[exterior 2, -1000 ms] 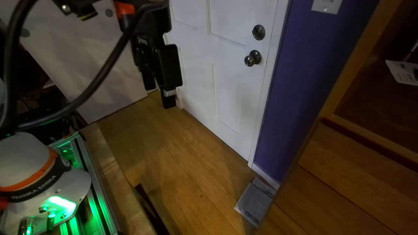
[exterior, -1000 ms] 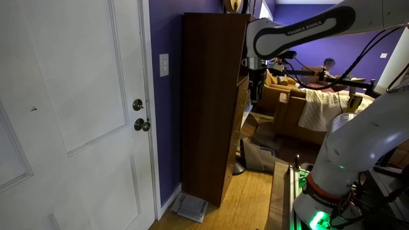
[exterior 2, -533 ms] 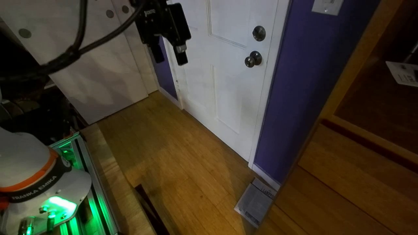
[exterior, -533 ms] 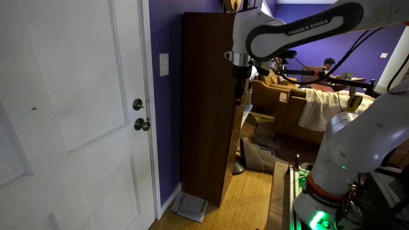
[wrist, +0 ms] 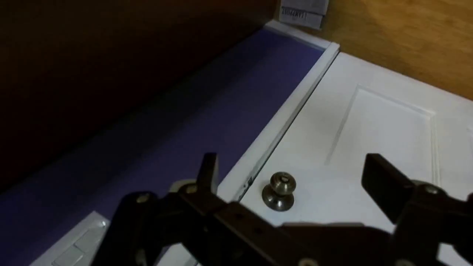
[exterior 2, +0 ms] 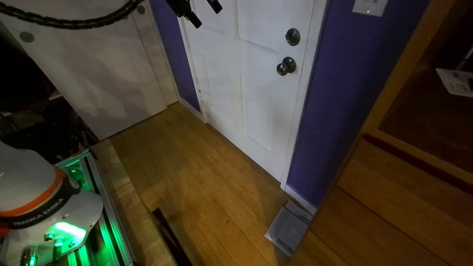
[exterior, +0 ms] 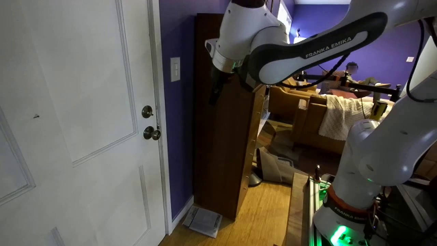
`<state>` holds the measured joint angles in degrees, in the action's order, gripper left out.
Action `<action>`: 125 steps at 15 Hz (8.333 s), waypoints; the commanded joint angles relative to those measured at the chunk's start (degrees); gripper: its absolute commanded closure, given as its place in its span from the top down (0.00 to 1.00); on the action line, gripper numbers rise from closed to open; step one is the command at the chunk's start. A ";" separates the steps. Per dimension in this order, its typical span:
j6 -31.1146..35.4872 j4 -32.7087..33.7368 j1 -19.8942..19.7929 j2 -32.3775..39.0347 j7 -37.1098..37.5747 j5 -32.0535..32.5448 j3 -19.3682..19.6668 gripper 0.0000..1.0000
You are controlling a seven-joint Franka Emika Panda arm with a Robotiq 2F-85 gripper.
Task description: Lock the door
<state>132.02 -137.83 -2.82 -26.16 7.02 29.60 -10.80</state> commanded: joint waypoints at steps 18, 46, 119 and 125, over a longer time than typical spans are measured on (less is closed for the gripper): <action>4.01 21.11 1.26 26.72 13.86 17.06 1.11 0.72; 8.65 55.11 14.26 61.04 17.07 20.89 15.34 0.00; 9.67 60.51 11.08 62.85 8.76 -5.69 20.75 0.00; 7.03 59.47 10.72 61.42 7.03 -7.45 19.51 0.00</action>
<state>141.73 -79.00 8.16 34.94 15.07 23.24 8.27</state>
